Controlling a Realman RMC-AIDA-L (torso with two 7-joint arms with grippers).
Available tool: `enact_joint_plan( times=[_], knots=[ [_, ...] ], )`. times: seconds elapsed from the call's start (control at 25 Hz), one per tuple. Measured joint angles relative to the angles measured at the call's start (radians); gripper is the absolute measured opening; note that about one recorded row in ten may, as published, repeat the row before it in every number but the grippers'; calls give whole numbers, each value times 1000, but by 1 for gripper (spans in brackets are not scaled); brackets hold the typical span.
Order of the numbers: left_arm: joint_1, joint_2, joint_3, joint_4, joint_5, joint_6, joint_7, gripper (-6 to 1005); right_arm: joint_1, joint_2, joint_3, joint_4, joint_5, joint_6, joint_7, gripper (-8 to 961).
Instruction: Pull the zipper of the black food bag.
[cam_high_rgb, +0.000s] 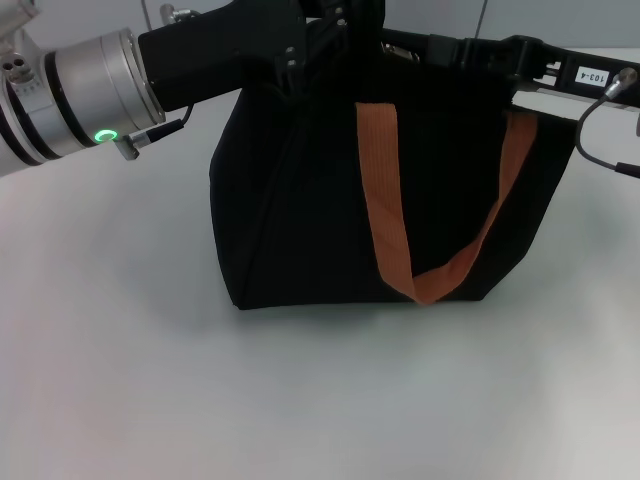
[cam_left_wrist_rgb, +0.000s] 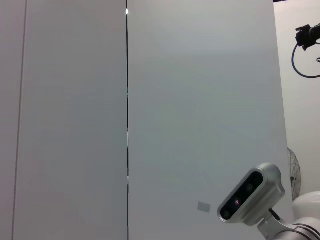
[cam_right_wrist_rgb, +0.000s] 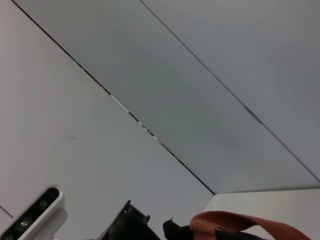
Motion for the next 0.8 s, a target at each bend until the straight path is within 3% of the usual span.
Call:
enact_joint_plan(
  times=[0.2, 0.52, 0.8],
  knots=[
    [0, 1, 0, -1, 0, -2, 6, 52, -4, 0, 1, -10, -6, -3, 9, -1],
    [3, 2, 0, 0, 0, 0, 9, 53, -25, -4, 13, -15, 28, -86, -8, 64],
    [4, 2, 0, 1, 0, 0, 9, 54, -17, -11, 6, -14, 24, -72, -11, 121]
  ],
)
